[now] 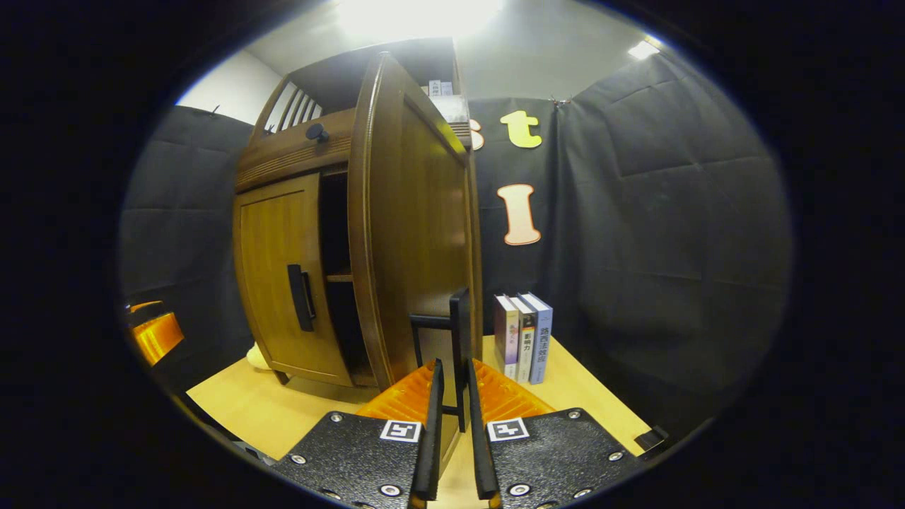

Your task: Open the right door of the double-door shoe cabinet with the right hand, and open the left door with the left hand.

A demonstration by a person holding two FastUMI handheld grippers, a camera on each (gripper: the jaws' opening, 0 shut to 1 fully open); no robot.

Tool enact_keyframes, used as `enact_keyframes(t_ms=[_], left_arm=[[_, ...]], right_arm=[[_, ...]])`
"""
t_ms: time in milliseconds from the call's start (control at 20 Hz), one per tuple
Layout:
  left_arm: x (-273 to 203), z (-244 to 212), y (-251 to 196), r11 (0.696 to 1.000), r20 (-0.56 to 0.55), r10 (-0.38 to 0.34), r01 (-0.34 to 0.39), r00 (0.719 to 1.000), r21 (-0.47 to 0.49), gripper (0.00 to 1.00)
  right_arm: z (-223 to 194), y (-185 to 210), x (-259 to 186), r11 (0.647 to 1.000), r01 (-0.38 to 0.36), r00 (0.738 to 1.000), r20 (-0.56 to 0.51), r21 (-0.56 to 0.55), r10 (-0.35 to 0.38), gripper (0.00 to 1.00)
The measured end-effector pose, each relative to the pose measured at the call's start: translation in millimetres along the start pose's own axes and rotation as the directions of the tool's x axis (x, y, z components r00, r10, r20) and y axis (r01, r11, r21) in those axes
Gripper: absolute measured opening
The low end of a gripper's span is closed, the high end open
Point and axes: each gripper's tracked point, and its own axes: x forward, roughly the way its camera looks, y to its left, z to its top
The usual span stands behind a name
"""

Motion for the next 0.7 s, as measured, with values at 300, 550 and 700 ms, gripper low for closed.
enact_keyframes(t_ms=[300,550,700], left_arm=[[1,-3,0,1.0,-0.021,-0.004,0.004,1.0,-0.012,0.93],[3,-4,-1,1.0,-0.027,-0.013,0.013,1.0,-0.001,0.93],[4,-5,-1,1.0,-0.031,-0.021,0.021,0.999,0.0,0.93]], right_arm=[[-4,-27,-12,0.997,0.065,0.998,0.007,0.034,-0.065,0.06],[-9,-53,-19,0.992,0.12,0.993,0.009,0.025,-0.121,0.13],[-10,-71,-23,0.985,0.168,0.986,0.007,0.041,-0.168,0.24]])
